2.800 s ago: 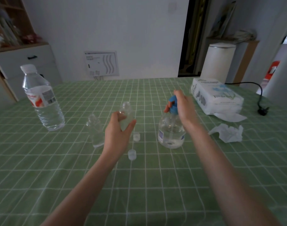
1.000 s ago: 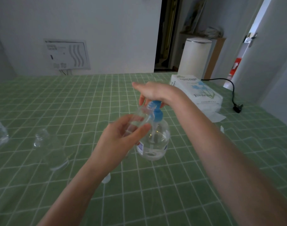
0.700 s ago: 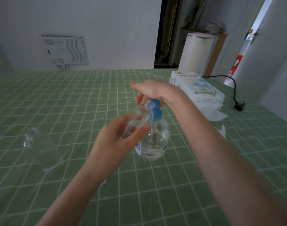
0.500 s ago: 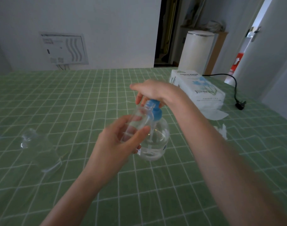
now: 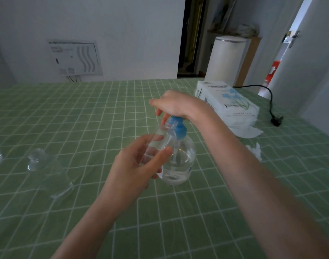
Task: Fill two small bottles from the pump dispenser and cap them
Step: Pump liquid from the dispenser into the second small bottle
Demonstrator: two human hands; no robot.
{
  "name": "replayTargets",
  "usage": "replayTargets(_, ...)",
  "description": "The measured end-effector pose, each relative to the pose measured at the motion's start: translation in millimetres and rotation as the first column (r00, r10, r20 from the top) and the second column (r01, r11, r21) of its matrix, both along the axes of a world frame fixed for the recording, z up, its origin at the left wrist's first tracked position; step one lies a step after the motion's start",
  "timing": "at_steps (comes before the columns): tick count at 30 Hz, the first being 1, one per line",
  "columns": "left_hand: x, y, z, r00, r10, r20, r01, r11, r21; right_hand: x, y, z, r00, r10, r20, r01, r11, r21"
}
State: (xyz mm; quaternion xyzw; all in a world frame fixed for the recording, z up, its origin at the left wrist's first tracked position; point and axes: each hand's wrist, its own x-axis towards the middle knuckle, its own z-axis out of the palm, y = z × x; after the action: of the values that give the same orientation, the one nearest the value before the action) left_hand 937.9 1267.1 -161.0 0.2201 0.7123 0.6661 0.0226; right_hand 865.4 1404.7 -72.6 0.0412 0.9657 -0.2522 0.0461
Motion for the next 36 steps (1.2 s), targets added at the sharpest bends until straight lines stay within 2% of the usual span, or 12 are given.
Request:
replayTargets(5,0.6,1.4,1.8,1.0,-0.001,0.0,0.001,1.0,0.007,-1.8,-0.1,-1.1,0.999,-0.006,0.037,0.004,0.999,0.04)
replayTargets(13,3.1,1.5,-2.4,1.0,-0.004,0.01,0.004,1.0,0.005,-1.5,1.4,-11.7,0.997,-0.029,0.066,0.03,0.999,-0.026)
replayTargets(22,5.2,2.5,-0.4,1.0,-0.02,0.013,0.019,0.998,0.054,0.1,-0.1,-2.8,1.0,-0.002,-0.019,0.002,1.0,-0.004)
replayTargets(36,5.4,4.3,-1.3,0.999,-0.015,0.039,0.013,0.999,0.035,-1.3,0.2,-12.6,0.999,-0.024,0.041,0.025,0.999,-0.024)
